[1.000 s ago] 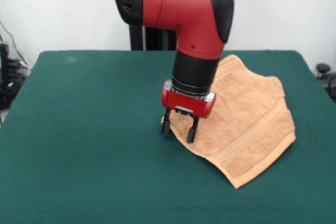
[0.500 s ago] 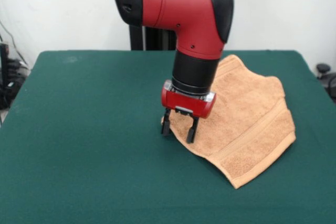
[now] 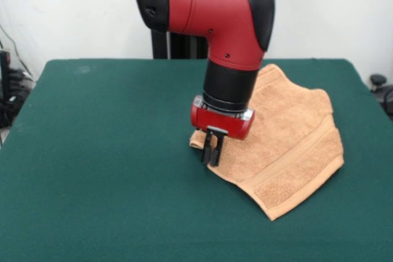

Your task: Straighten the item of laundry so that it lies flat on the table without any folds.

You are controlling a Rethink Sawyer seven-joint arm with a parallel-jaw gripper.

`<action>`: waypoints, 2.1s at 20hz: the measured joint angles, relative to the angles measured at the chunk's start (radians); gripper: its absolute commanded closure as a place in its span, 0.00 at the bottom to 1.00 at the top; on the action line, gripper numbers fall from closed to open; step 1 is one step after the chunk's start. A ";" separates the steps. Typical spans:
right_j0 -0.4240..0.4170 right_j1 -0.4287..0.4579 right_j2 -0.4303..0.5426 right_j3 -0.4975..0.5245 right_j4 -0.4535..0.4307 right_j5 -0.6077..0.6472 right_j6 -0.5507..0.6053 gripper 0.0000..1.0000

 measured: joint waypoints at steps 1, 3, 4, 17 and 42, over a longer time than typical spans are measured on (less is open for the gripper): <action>0.000 0.000 0.000 0.000 0.000 -0.001 0.000 1.00; 0.000 0.000 -0.001 0.000 0.000 -0.001 0.000 1.00; 0.000 0.000 -0.001 0.000 0.000 -0.001 0.000 1.00; -0.007 0.001 0.003 0.000 0.001 -0.003 0.000 1.00; -0.211 -0.029 0.167 0.013 -0.146 -0.003 0.000 1.00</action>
